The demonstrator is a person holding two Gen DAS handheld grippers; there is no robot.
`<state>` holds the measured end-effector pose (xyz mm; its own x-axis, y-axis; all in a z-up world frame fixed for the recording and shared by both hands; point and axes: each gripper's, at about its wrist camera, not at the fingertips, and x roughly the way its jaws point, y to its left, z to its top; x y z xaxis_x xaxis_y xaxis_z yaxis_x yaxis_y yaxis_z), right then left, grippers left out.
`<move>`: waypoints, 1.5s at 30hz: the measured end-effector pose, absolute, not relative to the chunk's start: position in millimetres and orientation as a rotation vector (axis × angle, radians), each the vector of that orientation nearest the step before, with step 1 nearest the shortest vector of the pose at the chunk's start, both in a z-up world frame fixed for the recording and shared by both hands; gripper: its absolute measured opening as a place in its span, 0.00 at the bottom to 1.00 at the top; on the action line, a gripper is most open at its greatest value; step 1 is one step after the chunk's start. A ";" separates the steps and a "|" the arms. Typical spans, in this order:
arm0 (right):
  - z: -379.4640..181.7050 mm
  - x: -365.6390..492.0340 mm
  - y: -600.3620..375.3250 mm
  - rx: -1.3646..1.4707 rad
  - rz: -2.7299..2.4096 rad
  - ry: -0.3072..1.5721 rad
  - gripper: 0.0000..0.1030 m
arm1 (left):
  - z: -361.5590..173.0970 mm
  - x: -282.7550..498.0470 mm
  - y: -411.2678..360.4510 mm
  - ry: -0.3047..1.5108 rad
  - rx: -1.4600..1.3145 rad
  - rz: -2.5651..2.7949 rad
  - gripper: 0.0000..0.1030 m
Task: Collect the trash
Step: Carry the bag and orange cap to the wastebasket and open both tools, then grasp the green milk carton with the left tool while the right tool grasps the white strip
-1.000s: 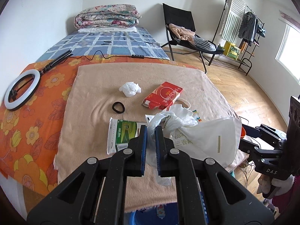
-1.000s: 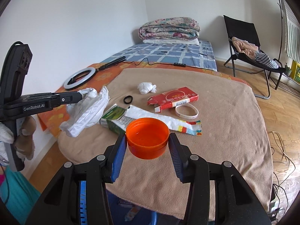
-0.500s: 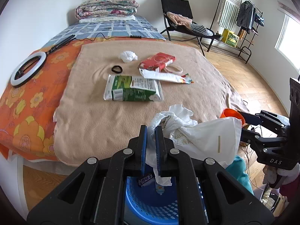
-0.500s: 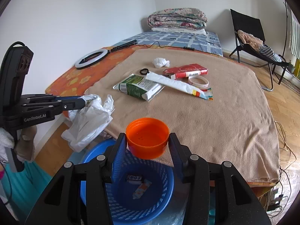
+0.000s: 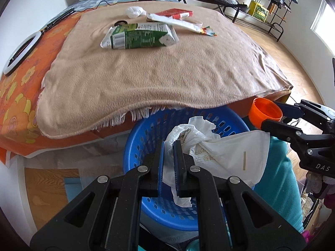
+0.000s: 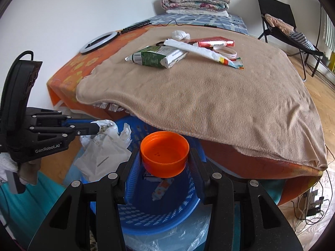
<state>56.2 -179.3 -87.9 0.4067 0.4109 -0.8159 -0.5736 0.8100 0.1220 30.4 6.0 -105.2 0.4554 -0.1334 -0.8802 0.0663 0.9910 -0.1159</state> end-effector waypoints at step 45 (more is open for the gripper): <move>-101.5 73.7 -176.2 -0.229 0.539 0.963 0.69 | -106.0 59.4 29.2 1.126 -0.157 -0.019 0.71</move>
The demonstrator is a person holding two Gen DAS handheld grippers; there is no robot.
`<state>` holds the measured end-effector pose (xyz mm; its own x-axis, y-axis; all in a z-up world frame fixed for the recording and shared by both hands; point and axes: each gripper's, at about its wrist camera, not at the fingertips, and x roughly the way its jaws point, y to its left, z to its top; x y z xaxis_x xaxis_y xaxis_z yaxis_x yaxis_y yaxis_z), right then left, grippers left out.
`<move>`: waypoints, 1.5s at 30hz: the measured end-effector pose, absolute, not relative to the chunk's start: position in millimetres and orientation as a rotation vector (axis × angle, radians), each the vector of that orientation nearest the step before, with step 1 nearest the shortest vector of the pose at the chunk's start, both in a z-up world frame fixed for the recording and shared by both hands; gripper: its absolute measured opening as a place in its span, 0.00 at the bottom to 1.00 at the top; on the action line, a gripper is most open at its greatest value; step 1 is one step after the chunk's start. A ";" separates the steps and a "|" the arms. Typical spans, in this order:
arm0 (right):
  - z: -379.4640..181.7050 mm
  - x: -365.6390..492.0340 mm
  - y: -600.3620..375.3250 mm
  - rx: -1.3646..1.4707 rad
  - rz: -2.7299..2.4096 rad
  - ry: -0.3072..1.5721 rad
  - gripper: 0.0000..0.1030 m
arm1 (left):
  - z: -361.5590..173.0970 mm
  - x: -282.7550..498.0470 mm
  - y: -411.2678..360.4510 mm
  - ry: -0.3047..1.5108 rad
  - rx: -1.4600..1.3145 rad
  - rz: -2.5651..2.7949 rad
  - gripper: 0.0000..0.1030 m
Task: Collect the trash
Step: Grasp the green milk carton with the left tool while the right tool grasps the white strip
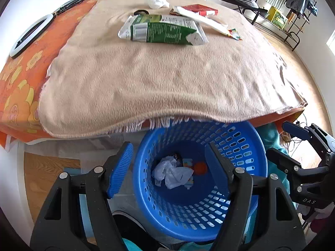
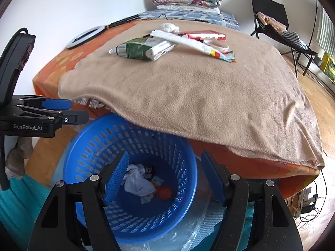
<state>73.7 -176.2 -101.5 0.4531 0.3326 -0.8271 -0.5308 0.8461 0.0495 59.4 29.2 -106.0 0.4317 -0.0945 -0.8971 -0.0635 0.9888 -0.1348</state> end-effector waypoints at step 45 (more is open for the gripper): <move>-101.9 328.3 -150.0 0.126 0.838 1.119 0.67 | -107.6 309.0 113.7 1.217 -0.436 -0.186 0.71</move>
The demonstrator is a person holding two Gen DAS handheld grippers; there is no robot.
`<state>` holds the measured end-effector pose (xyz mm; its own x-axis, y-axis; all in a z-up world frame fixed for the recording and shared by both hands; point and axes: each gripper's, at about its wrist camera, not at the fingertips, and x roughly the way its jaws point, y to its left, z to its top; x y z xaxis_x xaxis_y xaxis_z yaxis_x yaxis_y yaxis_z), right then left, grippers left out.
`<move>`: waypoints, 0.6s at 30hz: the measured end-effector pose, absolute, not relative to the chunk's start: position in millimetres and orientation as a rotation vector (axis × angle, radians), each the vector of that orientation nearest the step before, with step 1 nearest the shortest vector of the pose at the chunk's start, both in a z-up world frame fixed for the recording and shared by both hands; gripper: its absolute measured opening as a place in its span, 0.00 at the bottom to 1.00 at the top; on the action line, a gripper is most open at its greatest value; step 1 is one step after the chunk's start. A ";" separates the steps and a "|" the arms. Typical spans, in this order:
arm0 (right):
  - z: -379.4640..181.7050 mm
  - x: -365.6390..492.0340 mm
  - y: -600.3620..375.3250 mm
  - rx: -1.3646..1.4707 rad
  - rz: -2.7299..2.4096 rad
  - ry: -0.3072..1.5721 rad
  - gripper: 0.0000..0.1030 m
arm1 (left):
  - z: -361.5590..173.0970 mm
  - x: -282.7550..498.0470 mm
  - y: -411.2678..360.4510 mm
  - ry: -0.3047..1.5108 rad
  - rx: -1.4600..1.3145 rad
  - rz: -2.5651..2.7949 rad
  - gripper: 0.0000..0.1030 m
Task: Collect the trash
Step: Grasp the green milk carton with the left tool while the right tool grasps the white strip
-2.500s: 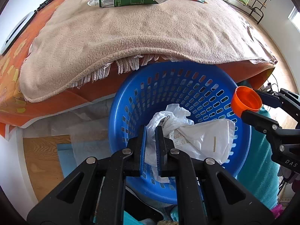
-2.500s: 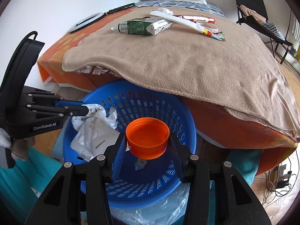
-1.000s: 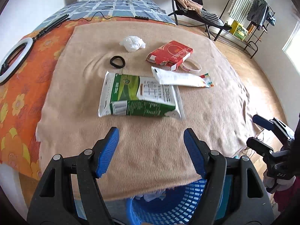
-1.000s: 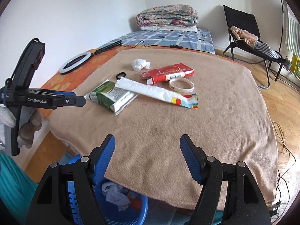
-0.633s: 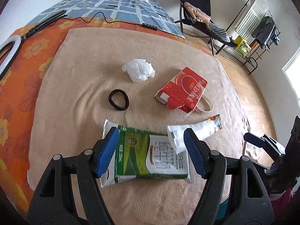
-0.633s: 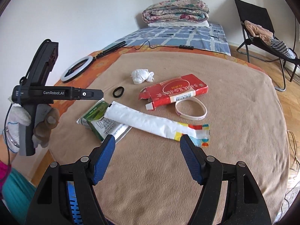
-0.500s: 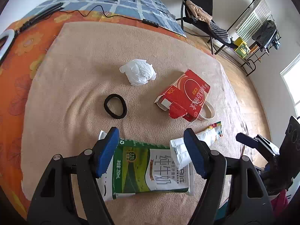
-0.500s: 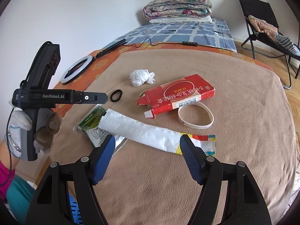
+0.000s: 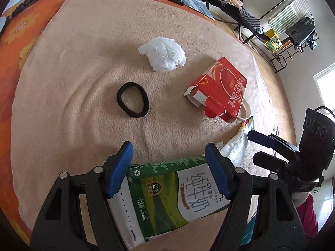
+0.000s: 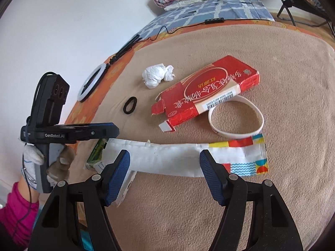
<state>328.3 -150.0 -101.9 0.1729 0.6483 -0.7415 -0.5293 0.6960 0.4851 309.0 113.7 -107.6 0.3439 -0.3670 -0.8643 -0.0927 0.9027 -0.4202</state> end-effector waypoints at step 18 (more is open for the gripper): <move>-132.9 329.0 -194.3 0.643 0.597 1.248 0.67 | -95.0 230.7 66.4 1.218 -0.137 -0.257 0.84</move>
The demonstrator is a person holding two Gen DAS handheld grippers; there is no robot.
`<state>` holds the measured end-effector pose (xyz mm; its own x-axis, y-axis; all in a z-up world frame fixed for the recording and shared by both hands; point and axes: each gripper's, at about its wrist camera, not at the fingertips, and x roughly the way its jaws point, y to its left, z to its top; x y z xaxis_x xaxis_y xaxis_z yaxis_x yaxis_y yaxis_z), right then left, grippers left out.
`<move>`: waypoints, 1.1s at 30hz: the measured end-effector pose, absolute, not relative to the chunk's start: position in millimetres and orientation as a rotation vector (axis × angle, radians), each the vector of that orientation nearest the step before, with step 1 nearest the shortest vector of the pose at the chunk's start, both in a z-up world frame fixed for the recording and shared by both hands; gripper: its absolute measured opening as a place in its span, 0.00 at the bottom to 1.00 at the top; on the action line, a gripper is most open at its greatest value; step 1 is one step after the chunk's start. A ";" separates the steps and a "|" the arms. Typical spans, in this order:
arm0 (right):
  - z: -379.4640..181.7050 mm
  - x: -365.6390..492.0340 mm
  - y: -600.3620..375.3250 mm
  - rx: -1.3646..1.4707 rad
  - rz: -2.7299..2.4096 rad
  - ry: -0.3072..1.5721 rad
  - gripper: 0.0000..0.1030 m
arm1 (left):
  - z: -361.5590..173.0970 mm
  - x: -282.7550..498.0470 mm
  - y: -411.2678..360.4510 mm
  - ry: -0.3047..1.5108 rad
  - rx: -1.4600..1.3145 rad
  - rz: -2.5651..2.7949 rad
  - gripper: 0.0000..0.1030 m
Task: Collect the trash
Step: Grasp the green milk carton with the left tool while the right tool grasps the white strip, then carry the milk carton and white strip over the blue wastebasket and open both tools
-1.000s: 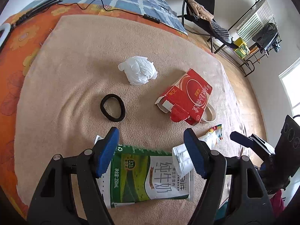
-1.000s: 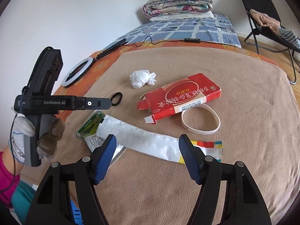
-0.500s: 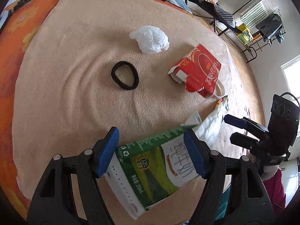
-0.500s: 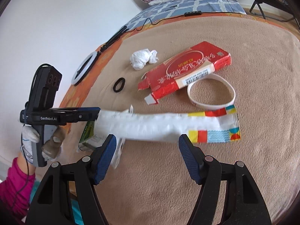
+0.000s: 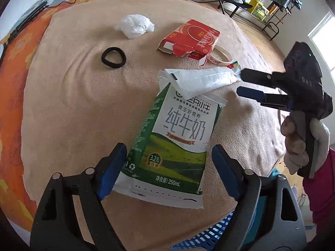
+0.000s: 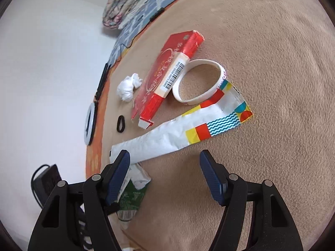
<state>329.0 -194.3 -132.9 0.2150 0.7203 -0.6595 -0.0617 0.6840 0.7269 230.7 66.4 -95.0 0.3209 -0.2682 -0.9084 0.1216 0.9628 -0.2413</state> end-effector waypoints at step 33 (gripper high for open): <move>-23.2 285.3 -214.6 0.533 0.600 0.881 0.05 | -78.9 185.2 46.9 1.108 -0.021 -0.174 0.76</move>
